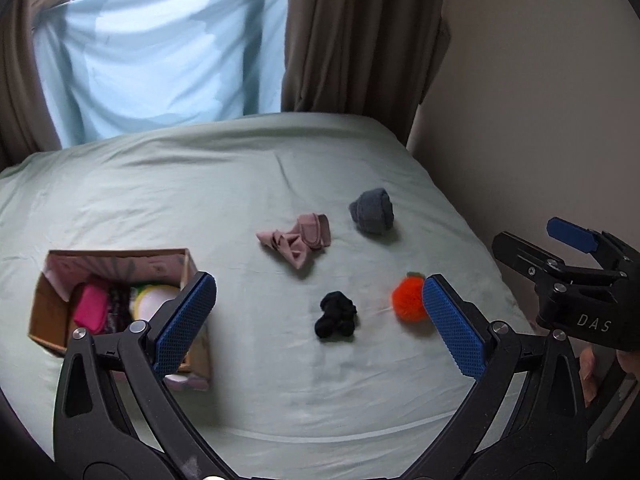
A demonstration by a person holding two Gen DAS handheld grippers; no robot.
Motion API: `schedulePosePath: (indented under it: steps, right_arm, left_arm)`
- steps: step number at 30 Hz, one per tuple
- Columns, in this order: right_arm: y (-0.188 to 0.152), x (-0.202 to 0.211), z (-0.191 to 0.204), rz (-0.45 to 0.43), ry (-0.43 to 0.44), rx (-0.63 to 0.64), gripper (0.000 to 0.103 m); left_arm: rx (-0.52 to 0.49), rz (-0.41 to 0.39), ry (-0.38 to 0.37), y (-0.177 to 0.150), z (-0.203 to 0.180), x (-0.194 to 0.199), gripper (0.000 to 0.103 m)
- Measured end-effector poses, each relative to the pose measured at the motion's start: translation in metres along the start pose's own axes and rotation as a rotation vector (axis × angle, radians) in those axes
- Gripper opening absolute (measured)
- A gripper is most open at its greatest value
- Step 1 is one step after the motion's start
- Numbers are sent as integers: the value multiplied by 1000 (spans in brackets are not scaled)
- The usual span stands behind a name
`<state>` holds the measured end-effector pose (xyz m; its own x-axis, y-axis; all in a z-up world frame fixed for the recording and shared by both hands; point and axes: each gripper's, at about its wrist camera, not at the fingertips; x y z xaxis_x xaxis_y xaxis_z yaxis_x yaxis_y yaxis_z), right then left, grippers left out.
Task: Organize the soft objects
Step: 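Lift both tools up and back from the box, then grasp the black sock with the left tool while the right tool grasps the orange pompom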
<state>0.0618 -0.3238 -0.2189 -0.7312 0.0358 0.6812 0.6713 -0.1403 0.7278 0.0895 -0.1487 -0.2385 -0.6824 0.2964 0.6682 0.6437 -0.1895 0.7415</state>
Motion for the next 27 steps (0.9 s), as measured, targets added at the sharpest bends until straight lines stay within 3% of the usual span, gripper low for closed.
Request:
schedulePosePath:
  steps: [4, 11, 14, 17, 21, 23, 27]
  right_arm:
    - [-23, -57, -27, 41, 25, -27, 96]
    - [-61, -139, -54, 62, 36, -27, 95]
    - [-73, -168, -60, 87, 54, -28, 87]
    - [-82, -189, -65, 116, 58, -41, 82]
    - [-97, -211, -71, 137, 44, -40, 81]
    - [-102, -218, -71, 135, 44, -31, 76]
    - [-110, -229, -69, 125, 53, -11, 71]
  left_arm:
    - [-38, 34, -7, -25, -25, -63, 101]
    - [-25, 72, -32, -71, -32, -159, 100]
    - [-44, 91, -20, -87, -36, -191, 99]
    - [-83, 123, -14, -99, -42, -221, 89]
    - [-103, 144, -6, -110, -47, -248, 86]
    - [-99, 156, -5, -114, -46, -258, 73]
    - [-102, 181, -6, -118, -46, -272, 62]
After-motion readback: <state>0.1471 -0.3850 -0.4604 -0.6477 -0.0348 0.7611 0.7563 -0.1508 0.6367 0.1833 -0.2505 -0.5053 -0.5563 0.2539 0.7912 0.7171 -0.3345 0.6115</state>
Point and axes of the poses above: each gripper's, at about its wrist camera, not at the fingertips, and x roughly against the way its jaws point, z to its left, y to its top, and after that the axes turned 5 degrees about -x, right-handed
